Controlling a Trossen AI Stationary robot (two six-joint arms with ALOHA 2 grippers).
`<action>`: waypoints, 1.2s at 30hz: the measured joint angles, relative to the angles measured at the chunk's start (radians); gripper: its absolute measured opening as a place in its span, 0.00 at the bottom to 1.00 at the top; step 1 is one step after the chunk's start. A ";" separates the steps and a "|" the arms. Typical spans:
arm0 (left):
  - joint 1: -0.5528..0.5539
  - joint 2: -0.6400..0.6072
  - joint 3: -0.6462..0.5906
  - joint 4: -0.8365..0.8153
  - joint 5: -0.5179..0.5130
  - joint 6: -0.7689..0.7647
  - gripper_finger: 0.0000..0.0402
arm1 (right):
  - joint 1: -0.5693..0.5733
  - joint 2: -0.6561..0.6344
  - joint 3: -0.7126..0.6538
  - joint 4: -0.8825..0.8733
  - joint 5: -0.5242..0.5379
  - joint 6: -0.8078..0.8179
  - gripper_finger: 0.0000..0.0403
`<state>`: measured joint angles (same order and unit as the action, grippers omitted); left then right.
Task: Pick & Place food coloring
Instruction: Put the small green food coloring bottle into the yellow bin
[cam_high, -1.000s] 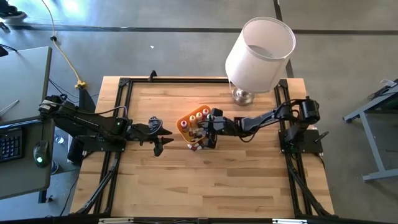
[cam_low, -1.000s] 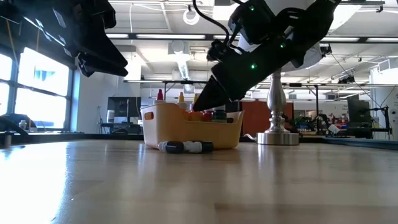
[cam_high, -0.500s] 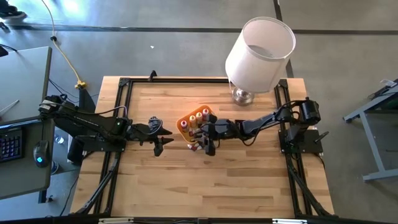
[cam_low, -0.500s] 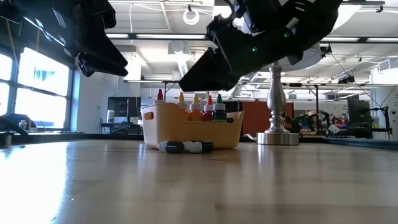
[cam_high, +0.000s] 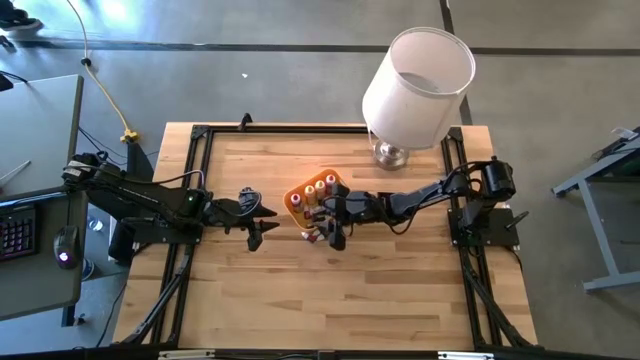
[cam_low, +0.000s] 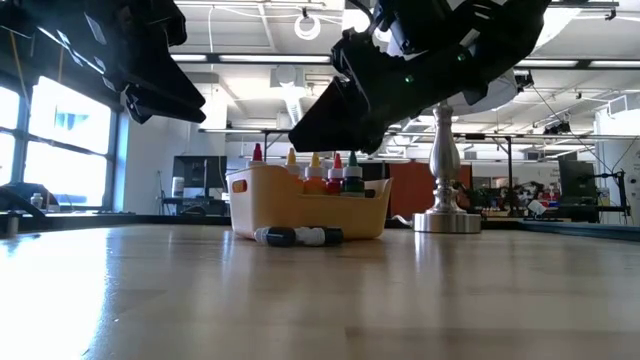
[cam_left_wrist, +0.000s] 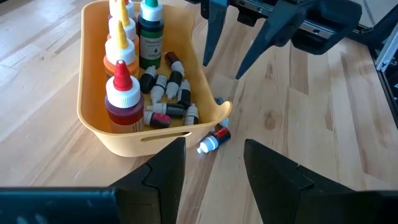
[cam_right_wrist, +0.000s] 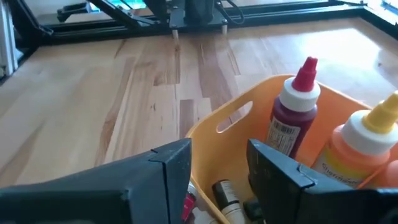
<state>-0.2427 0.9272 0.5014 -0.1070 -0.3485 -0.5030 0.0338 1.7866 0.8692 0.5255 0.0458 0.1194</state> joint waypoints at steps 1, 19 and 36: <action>0.000 0.000 0.000 0.000 0.000 0.000 0.40 | 0.000 0.000 0.000 0.001 0.000 0.011 0.37; 0.000 0.000 0.000 0.000 0.000 0.000 0.40 | 0.032 0.000 0.000 -0.058 -0.081 -0.011 0.37; 0.000 0.000 0.000 0.016 -0.020 0.000 0.40 | 0.068 0.061 0.000 -0.241 -0.005 -0.189 0.37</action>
<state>-0.2428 0.9272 0.5014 -0.0909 -0.3682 -0.5030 0.1017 1.8481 0.8692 0.2848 0.0412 -0.0696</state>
